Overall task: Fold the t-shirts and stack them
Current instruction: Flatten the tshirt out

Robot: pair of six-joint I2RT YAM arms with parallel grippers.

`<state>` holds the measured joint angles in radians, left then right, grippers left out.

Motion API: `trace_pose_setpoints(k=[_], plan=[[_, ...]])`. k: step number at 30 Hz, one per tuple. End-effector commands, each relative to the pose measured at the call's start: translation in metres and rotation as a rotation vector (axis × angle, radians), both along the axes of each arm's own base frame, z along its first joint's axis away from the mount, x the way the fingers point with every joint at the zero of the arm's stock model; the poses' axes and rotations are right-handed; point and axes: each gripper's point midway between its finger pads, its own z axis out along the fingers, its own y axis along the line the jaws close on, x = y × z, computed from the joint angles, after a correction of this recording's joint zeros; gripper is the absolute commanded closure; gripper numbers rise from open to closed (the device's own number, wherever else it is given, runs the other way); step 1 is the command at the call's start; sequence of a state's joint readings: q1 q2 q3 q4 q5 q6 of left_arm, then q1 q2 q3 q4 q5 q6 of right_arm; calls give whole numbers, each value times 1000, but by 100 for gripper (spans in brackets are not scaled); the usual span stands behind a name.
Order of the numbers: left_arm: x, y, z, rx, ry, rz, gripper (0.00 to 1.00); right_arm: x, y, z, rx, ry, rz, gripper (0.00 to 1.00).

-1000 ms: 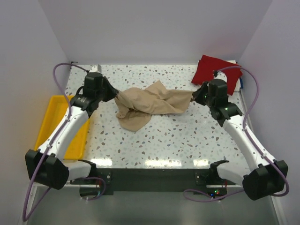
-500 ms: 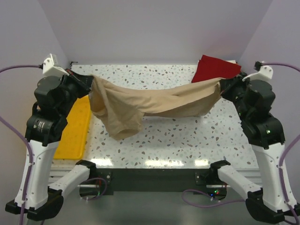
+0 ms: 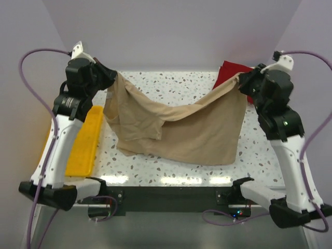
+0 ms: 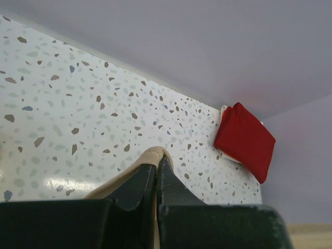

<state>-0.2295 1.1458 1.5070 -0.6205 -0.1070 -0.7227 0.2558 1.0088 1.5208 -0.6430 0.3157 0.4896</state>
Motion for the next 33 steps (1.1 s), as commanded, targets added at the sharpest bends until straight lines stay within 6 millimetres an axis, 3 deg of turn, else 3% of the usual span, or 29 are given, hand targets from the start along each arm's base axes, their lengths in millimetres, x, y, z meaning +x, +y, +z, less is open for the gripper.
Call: trace_pose_setpoints(k=[1, 2, 3, 4, 5, 6, 7, 8, 9, 10, 11, 12, 13, 14, 16, 17, 19, 20, 21, 22, 23, 24, 25, 26, 27, 29, 30, 32, 33], plan=[[52, -12, 51, -48, -180, -55, 100, 56, 11, 21, 7, -110, -3, 100], [56, -7, 88, -56, -259, -46, 100, 65, 12, 25, 15, -121, -6, 100], [78, -11, 83, -50, -235, -60, 100, 77, 13, 41, 24, -150, -11, 100], [84, -13, 96, -46, -253, -82, 100, 83, 11, 50, 27, -163, -17, 100], [78, -3, 145, -53, -354, -73, 100, 86, 11, 60, 34, -181, -12, 100], [96, -2, 137, -49, -311, -74, 100, 81, 8, 90, 46, -236, -15, 100], [97, 6, 151, -54, -334, -82, 100, 90, 6, 92, 42, -228, -22, 100], [85, 11, 187, -60, -415, -85, 100, 88, 4, 103, 43, -243, -27, 100], [90, 14, 183, -67, -390, -85, 100, 80, 0, 123, 40, -268, -31, 100], [87, 21, 187, -84, -395, -96, 100, 81, -1, 125, 32, -266, -34, 100], [90, 22, 175, -91, -364, -105, 100, 80, -2, 128, 25, -264, -34, 100], [76, 19, 182, -95, -388, -121, 100, 74, -3, 128, 15, -252, -32, 100], [75, 30, 175, -94, -375, -106, 100, 67, -4, 130, 12, -256, -29, 100], [83, 34, 143, -100, -302, -94, 100, 66, -4, 125, 6, -244, -27, 100], [69, 40, 134, -102, -291, -84, 100, 69, -5, 97, -10, -173, -27, 100], [75, 41, 105, -111, -222, -82, 100, 67, -4, 89, -16, -152, -25, 100], [72, 40, 81, -114, -166, -92, 100, 75, -6, 43, -39, -34, -30, 100], [78, 39, 47, -124, -89, -97, 100, 74, -6, 30, -44, -9, -30, 100], [79, 37, 34, -129, -68, -108, 100, 79, -7, -8, -52, 75, -34, 100], [81, 37, 15, -133, -29, -109, 100, 80, -9, -29, -50, 116, -33, 100], [84, 38, -29, -144, 57, -97, 100, 80, -10, -73, -49, 205, -35, 100], [82, 37, -47, -150, 83, -98, 100, 82, -13, -93, -44, 230, -46, 100], [81, 34, -68, -167, 119, -104, 95, 81, -15, -116, -41, 271, -55, 95], [77, 32, -110, -183, 191, -101, 85, 80, -18, -140, -25, 313, -71, 90], [73, 30, -129, -188, 226, -107, 71, 79, -20, -187, -20, 395, -73, 83], [59, 25, -173, -179, 323, -103, 59, 76, -23, -229, 35, 480, -46, 63], [50, 25, -180, -169, 339, -91, 47, 70, -22, -259, 58, 535, -43, 59], [31, 28, -211, -131, 396, -34, 41, 64, -22, -279, 72, 568, -34, 43], [20, 33, -210, -122, 387, -2, 39, 56, -20, -294, 77, 597, -23, 41]])
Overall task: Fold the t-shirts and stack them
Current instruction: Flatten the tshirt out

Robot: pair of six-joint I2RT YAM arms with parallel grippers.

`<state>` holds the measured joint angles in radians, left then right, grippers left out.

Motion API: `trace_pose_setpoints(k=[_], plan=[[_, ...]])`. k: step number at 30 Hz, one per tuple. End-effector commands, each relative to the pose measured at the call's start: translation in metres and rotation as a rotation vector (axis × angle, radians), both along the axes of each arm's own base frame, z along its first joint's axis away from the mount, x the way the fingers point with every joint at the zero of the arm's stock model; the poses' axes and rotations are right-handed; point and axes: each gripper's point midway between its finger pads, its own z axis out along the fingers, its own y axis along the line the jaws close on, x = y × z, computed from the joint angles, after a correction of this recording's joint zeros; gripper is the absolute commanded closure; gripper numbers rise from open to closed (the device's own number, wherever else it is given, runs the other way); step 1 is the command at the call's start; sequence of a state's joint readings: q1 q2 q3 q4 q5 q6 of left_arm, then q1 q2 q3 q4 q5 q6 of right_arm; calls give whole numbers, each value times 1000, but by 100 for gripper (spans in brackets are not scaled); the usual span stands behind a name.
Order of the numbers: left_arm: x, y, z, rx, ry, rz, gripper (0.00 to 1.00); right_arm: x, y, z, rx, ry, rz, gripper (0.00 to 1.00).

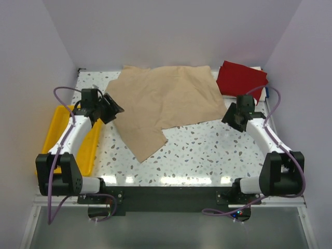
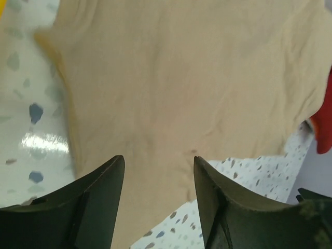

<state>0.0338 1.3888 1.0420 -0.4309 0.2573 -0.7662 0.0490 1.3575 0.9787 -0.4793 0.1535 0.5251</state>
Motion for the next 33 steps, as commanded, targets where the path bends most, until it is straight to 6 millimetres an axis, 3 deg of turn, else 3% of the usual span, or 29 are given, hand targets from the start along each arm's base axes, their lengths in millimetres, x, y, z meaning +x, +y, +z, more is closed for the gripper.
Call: trace_pose_setpoints(k=[1, 2, 3, 4, 5, 7, 8, 11, 14, 25, 28, 33], plan=[[-18, 0, 24, 82, -127, 53, 38, 7, 12, 21, 85, -142, 20, 38], [-37, 3, 0, 102, -58, 76, 38, 2, 13, 18, 91, -145, 22, 37], [-47, 6, -1, 117, -65, 99, 38, -6, 13, 5, 90, -125, 25, 37], [-56, 5, -9, 145, -53, 124, 38, -11, 11, 8, 85, -142, 20, 36], [-75, 6, -27, 160, -18, 142, 38, -19, 10, -5, 82, -119, 15, 36], [-90, -1, -43, 169, 2, 178, 39, -20, 7, -7, 69, -135, 3, 34], [-103, 0, -61, 174, 31, 191, 41, -22, 6, -11, 68, -127, -4, 34], [-115, 0, -83, 182, 79, 229, 42, -14, 11, -11, 88, -136, 14, 34], [-114, -3, -97, 212, 114, 236, 43, -1, 15, -2, 99, -164, 35, 33], [-95, -12, -125, 311, 185, 273, 45, 36, 19, -8, 136, -152, 45, 33], [-91, -16, -129, 331, 187, 271, 49, 43, 14, -8, 149, -158, 24, 33], [-91, -20, -137, 380, 217, 260, 69, 52, 14, -14, 165, -154, 6, 33]])
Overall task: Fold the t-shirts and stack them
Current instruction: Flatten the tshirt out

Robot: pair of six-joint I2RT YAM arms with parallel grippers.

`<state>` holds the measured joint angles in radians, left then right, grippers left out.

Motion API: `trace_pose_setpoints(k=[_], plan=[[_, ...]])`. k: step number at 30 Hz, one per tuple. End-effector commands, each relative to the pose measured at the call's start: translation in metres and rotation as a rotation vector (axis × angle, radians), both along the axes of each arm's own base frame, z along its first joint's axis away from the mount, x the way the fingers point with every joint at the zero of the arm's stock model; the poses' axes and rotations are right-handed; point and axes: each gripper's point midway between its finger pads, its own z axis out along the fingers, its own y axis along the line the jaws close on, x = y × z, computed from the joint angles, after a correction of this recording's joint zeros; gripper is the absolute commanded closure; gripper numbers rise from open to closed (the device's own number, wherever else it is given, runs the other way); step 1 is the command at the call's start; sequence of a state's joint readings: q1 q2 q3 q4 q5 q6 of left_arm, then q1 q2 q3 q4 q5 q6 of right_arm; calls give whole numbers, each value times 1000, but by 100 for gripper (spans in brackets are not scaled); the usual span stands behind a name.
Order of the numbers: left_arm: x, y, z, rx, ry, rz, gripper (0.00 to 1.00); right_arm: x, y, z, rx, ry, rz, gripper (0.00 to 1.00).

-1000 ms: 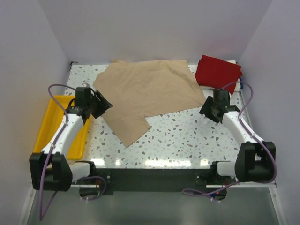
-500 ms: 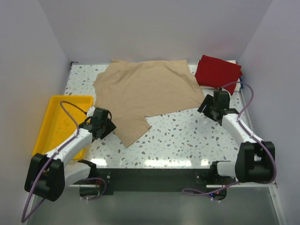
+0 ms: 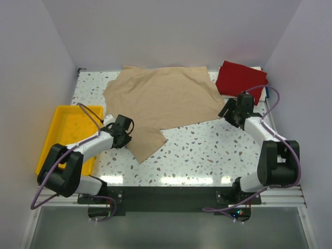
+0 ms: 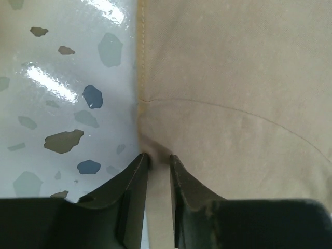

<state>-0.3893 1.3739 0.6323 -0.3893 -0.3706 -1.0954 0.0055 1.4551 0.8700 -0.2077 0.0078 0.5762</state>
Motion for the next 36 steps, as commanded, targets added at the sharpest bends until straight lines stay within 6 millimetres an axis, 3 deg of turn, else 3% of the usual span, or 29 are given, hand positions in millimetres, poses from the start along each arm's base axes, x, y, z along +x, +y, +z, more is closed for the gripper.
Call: trace_pose_setpoints(k=[1, 2, 5, 15, 25, 36], plan=[[13, 0, 3, 33, -35, 30, 73, 27, -10, 20, 23, -82, -45, 33], [13, -1, 2, 38, -30, 28, 83, 30, -11, 18, 28, -77, -53, 33], [13, -1, 7, 44, -25, 16, 100, 36, -16, 14, 30, -71, -70, 33], [-7, 16, 59, 43, -145, 2, 100, 47, -38, -14, 41, -16, -147, 34], [-19, 21, 73, 30, -176, 2, 100, 63, -42, -32, 46, 11, -161, 49], [-23, 23, 78, 29, -183, -3, 100, 53, -43, -48, 45, 45, -185, 62]])
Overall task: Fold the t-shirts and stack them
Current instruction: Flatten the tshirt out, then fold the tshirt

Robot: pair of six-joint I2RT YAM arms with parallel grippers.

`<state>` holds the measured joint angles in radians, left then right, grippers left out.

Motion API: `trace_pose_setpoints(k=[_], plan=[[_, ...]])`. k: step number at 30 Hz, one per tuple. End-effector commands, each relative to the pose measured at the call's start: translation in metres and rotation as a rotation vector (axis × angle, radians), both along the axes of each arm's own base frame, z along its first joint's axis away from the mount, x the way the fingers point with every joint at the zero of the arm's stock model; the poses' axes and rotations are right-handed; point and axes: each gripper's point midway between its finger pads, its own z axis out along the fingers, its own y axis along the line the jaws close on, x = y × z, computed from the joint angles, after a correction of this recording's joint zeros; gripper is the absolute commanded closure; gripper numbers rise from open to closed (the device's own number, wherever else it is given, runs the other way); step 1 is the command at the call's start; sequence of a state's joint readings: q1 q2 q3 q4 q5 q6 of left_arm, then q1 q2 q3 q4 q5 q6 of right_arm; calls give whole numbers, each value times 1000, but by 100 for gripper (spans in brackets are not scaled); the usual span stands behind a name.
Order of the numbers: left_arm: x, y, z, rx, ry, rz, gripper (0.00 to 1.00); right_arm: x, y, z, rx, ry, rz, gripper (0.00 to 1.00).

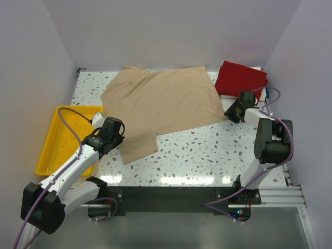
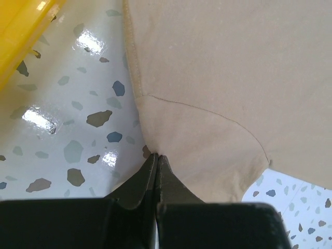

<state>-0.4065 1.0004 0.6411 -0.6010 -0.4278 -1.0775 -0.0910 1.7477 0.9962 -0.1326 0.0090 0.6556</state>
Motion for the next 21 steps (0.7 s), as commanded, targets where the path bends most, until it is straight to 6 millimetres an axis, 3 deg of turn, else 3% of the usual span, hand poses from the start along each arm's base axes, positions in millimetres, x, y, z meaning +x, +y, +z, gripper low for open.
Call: trace_pose_setpoints(k=[1, 11, 13, 14, 17, 20, 21], plan=[[-4, 9, 4, 39, -12, 4, 100, 12, -5, 0, -6, -33, -28, 64], [-8, 11, 10, 37, -27, 4, 100, 5, -2, -12, 8, 11, -26, 68], [-9, 12, 11, 40, -27, 6, 100, 7, 0, -11, 18, 4, -16, 74], [-10, 13, 10, 41, -27, 6, 100, 7, 1, -12, 18, 5, -14, 85], [-12, 15, 13, 41, -36, 11, 100, 2, 6, -4, 43, -10, -1, 98], [-15, 17, 14, 43, -40, 14, 100, -13, 7, 2, 39, -1, 0, 100], [-17, 18, 14, 47, -35, 11, 100, -15, 6, 18, 29, -37, 1, 100]])
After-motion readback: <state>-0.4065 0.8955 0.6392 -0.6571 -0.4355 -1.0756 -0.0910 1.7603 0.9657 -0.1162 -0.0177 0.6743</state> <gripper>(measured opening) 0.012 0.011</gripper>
